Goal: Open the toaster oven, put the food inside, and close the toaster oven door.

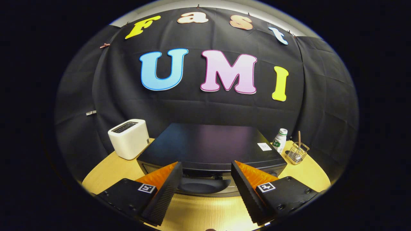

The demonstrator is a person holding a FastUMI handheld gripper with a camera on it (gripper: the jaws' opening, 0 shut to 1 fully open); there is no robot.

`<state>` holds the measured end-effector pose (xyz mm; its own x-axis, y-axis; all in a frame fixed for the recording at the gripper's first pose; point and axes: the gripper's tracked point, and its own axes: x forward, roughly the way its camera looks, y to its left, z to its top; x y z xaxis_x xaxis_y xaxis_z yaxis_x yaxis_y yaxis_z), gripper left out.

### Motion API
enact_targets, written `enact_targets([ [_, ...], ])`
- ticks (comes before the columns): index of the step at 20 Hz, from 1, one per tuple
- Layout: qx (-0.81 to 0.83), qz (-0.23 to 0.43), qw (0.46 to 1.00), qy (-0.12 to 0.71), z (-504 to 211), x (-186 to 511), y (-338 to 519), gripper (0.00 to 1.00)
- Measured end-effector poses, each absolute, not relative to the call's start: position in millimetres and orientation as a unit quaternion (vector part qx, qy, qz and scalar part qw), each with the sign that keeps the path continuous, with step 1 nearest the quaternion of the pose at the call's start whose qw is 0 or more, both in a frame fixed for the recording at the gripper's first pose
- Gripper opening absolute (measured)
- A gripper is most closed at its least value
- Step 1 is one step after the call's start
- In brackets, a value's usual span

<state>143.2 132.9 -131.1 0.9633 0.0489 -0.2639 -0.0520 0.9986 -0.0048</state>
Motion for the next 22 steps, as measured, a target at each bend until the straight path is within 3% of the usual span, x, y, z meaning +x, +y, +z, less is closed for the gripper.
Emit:
enact_targets([
  [10, 0.016, 0.031, 0.983, 0.181, -158, 149, 140, 0.99],
  [18, -0.007, 0.028, 0.976, 0.214, -188, 81, 135, 0.99],
  [22, -0.020, 0.040, 0.960, 0.276, -237, 40, 134, 0.97],
])
